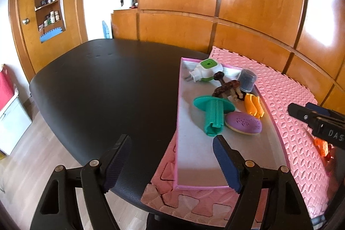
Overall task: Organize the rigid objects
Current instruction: 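Move both grippers back over the mat toward the remaining objects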
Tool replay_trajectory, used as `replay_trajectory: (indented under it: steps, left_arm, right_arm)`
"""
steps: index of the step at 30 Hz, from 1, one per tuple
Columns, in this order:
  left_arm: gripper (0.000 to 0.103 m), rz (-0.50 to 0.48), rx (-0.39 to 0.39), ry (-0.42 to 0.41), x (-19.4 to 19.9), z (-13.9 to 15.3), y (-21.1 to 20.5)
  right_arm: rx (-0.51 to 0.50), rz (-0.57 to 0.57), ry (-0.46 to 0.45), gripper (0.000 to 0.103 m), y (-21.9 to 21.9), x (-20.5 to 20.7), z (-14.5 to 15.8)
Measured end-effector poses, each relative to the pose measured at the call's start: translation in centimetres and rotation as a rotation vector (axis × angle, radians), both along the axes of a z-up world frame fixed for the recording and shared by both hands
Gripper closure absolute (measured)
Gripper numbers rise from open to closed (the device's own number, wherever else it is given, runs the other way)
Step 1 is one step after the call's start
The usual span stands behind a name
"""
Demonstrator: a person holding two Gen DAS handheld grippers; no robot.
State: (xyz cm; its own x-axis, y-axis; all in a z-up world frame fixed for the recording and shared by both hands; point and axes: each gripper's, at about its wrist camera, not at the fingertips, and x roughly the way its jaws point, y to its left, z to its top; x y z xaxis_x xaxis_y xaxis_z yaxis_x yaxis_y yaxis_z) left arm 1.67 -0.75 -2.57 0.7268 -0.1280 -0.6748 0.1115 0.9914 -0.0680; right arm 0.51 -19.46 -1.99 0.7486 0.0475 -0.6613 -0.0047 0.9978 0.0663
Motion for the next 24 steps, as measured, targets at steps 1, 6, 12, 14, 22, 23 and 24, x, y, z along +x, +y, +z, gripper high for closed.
replay_trajectory:
  steps: [1, 6, 12, 14, 22, 23, 24]
  left_arm:
    - [0.024, -0.005, 0.002, 0.000, 0.0, 0.0, -0.1]
    - [0.024, -0.027, 0.006, -0.004, 0.0, 0.2, -0.8]
    - [0.024, -0.064, 0.018, -0.016, -0.3, 0.7, -2.0]
    - [0.024, -0.080, 0.021, -0.026, -0.4, 0.9, -2.6]
    - [0.024, -0.130, 0.039, -0.038, -0.4, 1.5, -4.6]
    - [0.024, -0.137, 0.041, -0.038, -0.4, 1.6, -4.9]
    - [0.024, -0.142, 0.044, -0.038, -0.4, 1.7, -5.1]
  right_arm:
    - [-0.003, -0.014, -0.006, 0.025, -0.6, -0.3, 0.2]
    - [-0.014, -0.085, -0.025, 0.025, -3.8, -2.0, 0.7]
    - [-0.033, -0.195, -0.039, 0.025, -8.7, -4.2, 1.4]
    - [-0.042, -0.233, -0.041, 0.025, -10.4, -4.9, 1.6]
    - [-0.031, -0.398, -0.035, 0.025, -17.4, -8.4, 1.5]
    - [-0.025, -0.424, -0.033, 0.025, -18.3, -9.0, 1.3]
    - [-0.018, -0.450, -0.032, 0.025, -19.3, -9.6, 1.2]
